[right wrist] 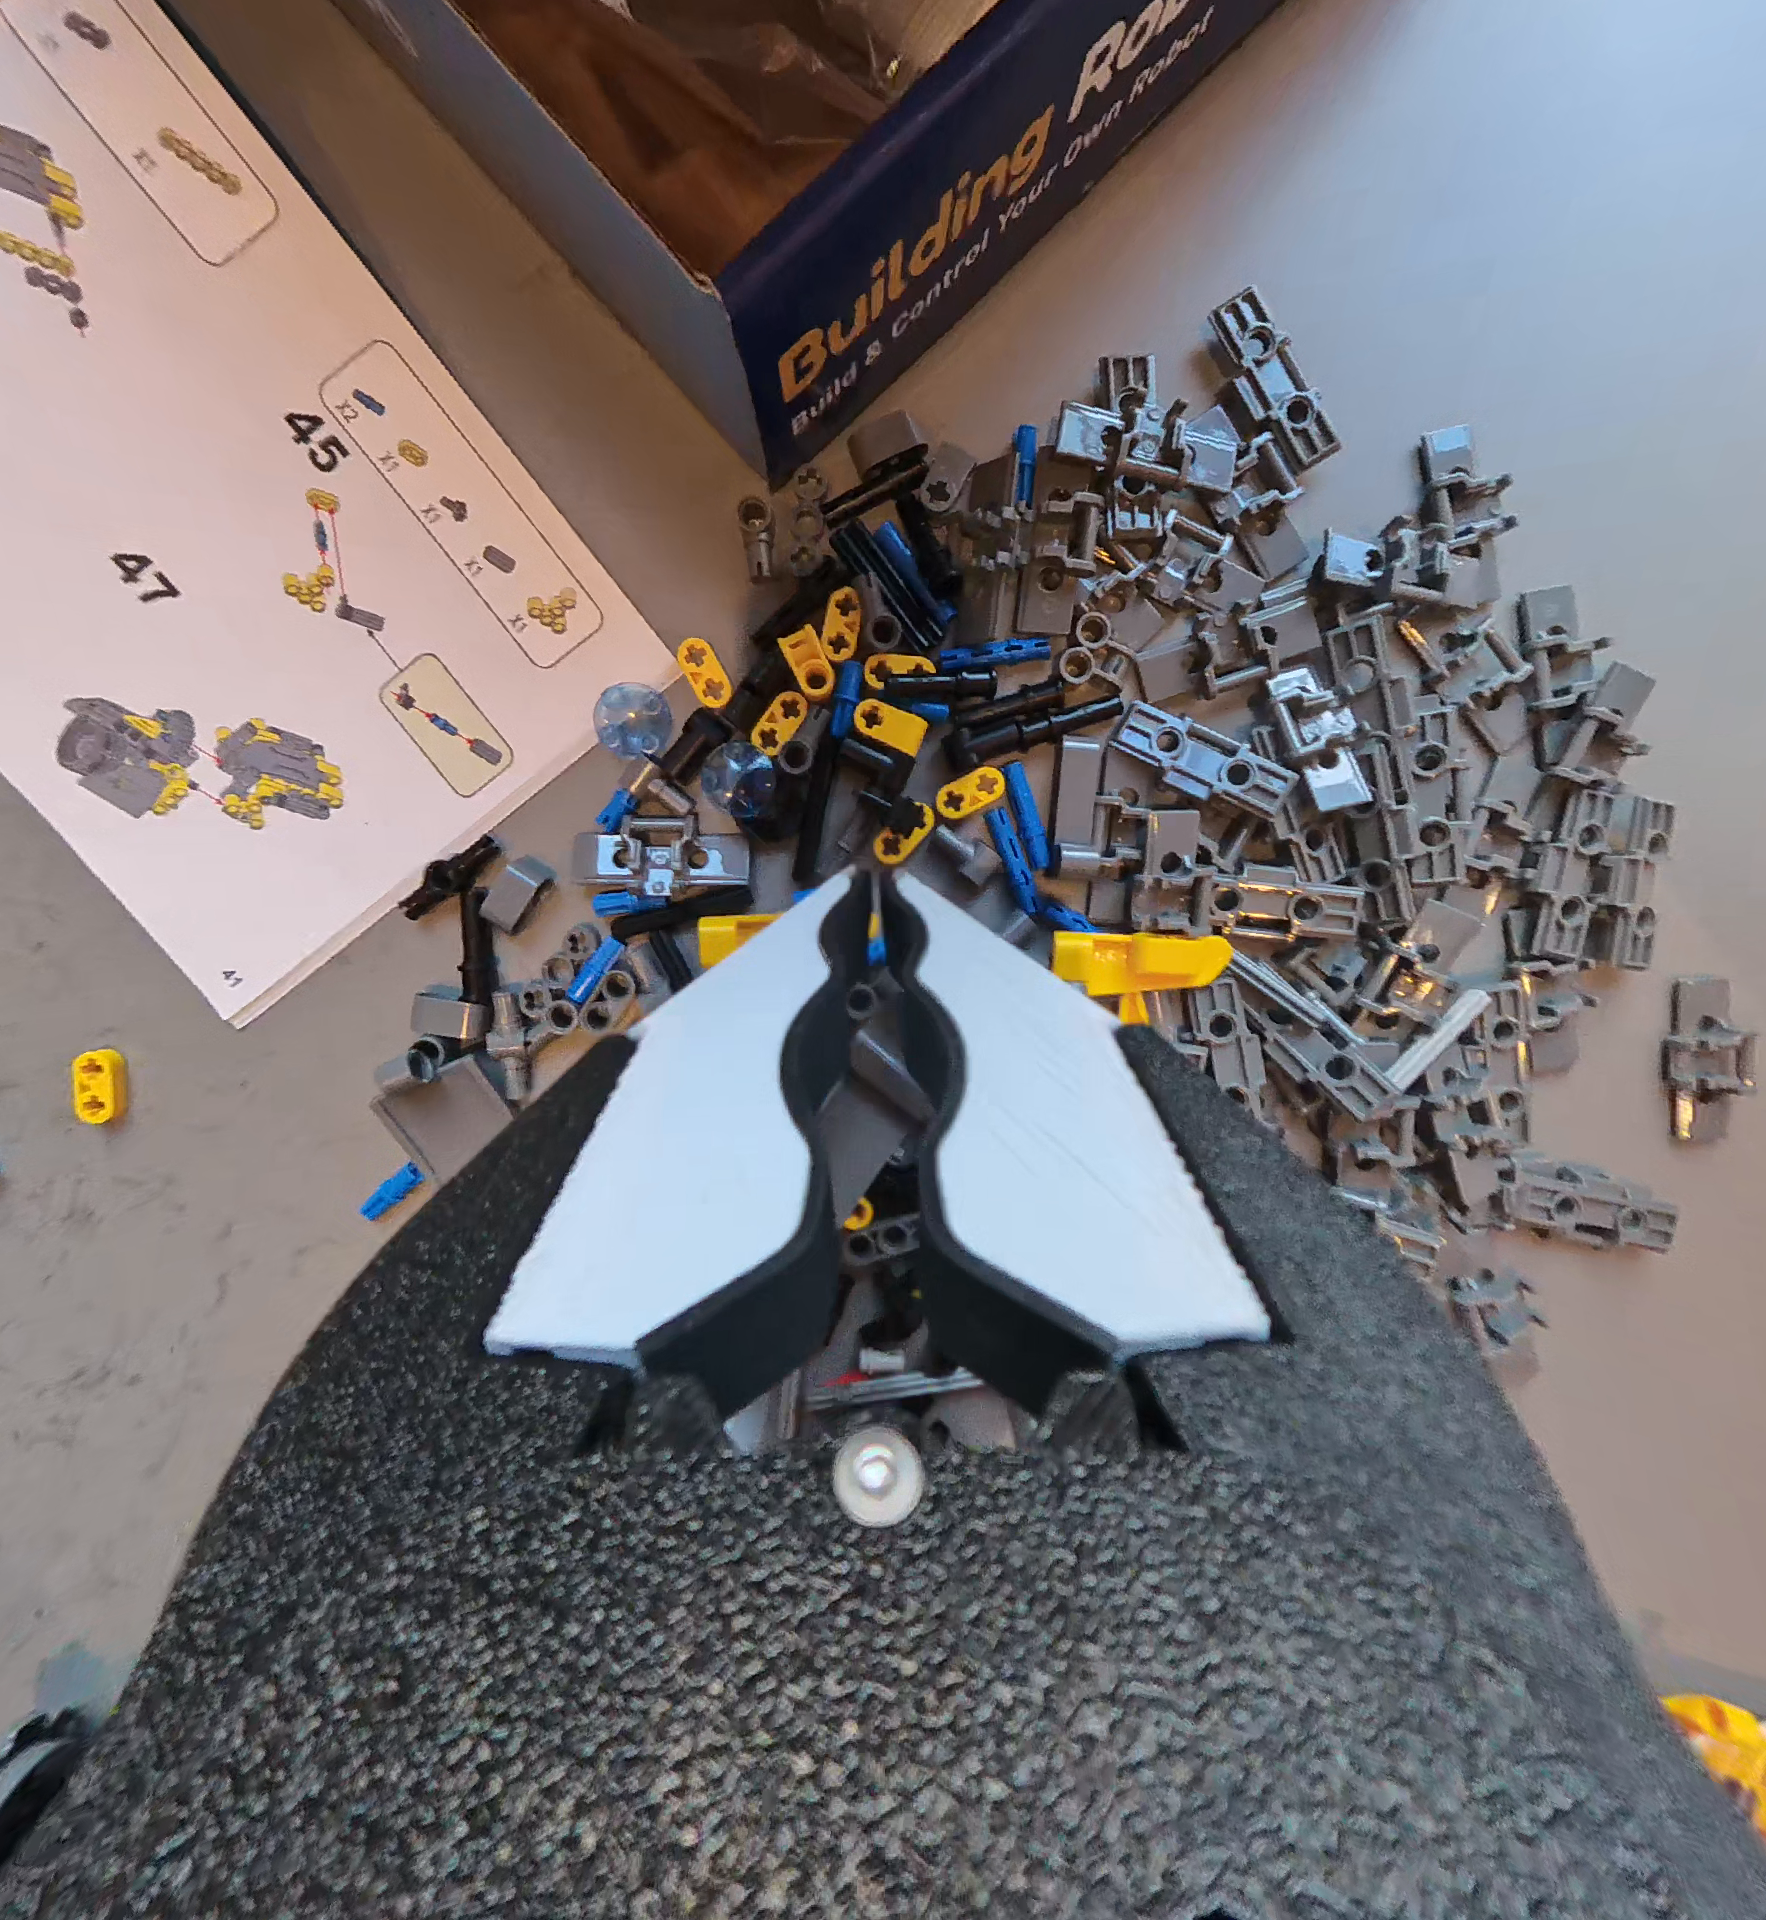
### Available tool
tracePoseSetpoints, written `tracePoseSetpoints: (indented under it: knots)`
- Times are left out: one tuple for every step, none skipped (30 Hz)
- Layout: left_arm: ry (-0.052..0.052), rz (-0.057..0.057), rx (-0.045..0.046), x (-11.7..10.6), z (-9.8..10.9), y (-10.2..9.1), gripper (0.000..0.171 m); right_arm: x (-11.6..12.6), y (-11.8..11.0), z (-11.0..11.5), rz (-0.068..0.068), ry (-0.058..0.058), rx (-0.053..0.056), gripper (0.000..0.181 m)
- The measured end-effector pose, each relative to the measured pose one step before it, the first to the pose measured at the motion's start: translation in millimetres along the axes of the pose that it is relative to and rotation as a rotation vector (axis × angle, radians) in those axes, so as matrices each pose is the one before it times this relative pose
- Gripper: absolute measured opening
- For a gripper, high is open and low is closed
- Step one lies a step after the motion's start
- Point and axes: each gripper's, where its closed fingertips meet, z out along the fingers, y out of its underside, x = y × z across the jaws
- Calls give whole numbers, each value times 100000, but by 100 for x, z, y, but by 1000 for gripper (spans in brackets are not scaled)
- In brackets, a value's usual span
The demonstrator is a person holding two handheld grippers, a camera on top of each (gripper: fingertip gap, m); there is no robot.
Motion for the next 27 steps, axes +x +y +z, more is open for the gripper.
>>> tracePoseSetpoints:
  knots:
    - [-63,-36,12,-6,1,-2,33,174,112,83,-473,968,-930,7]
    - [-15,-119,0,-7,-1,-5,33,79,21,180,-197,100,-714,10]
    - [-2,-117,29,1,-5,-5,33,38,-129,236,-215,-428,-63,10]
    - [-11,-51,8,2,1,-1,33,96,-202,275,-360,-220,231,10]
    - [-12,40,16,2,-5,2,33,118,-172,296,-282,-279,-17,10]
    - [14,57,-7,4,-7,5,32,24,-118,302,-120,-1000,-205,10]
    - [54,24,-5,12,-21,8,33,-99,-70,282,-49,-1567,-194,10]
    - [56,-18,17,5,-10,10,32,-96,-4,256,12,-1435,-470,10]
    - [102,-7,11,8,-7,-3,32,-31,126,243,-89,-907,-946,10]
    - [96,-11,-33,14,-2,5,32,32,178,203,-376,-398,-1089,9]
    - [84,-44,-27,-5,3,-6,32,-26,177,168,-513,-576,-875,5]
    - [96,-76,-64,6,8,0,32,-89,112,111,-371,-879,-435,5]
    - [90,-84,-26,6,11,-5,32,-101,2,54,-82,-826,223,5]
    - [53,-41,-17,-3,-2,-3,32,-102,2,-3,143,-879,232,4]
    - [31,-21,-15,6,-1,2,32,-21,11,-30,68,-264,83,4]
    - [36,-26,-23,7,12,0,32,36,-13,-49,-192,352,283,4]
    - [61,-27,-18,-3,-2,-3,33,-5,-74,-85,-135,263,557,4]
    - [93,-53,-16,17,-1,2,33,-48,-106,-125,56,81,675,4]
    - [89,-42,-17,15,-1,2,33,-65,-93,-176,26,180,455,4]
    - [33,-9,-13,5,-1,2,33,-72,-27,-220,-138,306,83,4]
    - [36,7,-25,4,-2,4,33,-100,2,-301,-257,510,-42,4]
    - [65,5,-9,15,-7,5,33,-187,7,-406,-145,456,92,4]
    - [80,11,-15,17,-7,6,33,-333,10,-510,54,44,297,4]
    - [34,-24,-22,7,-2,3,33,-509,39,-582,41,-170,455,4]
    - [1,-82,8,6,1,-1,33,-724,86,-626,-116,-490,407,4]
    - [-27,-73,-1,-12,-1,-5,33,-1037,178,-635,-122,-1290,169,4]
    - [-75,-83,2,-5,0,0,33,-1450,272,-545,202,-2648,-120,4]
